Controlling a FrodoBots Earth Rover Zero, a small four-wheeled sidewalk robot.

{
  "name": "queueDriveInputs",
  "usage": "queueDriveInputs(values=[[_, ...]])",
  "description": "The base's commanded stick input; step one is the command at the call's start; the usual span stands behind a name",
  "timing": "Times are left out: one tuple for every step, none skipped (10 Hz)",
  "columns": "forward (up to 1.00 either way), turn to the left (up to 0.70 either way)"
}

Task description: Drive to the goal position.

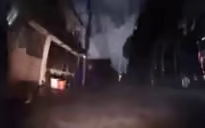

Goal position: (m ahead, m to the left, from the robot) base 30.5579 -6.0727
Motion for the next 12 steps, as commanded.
queueDriveInputs(values=[[0.30,0.00],[0.30,0.00],[0.30,0.00],[0.30,0.00],[0.30,0.00],[0.30,0.00],[0.30,0.00],[0.30,0.00],[0.30,0.00],[0.30,0.00],[0.31,0.00],[0.41,0.00]])
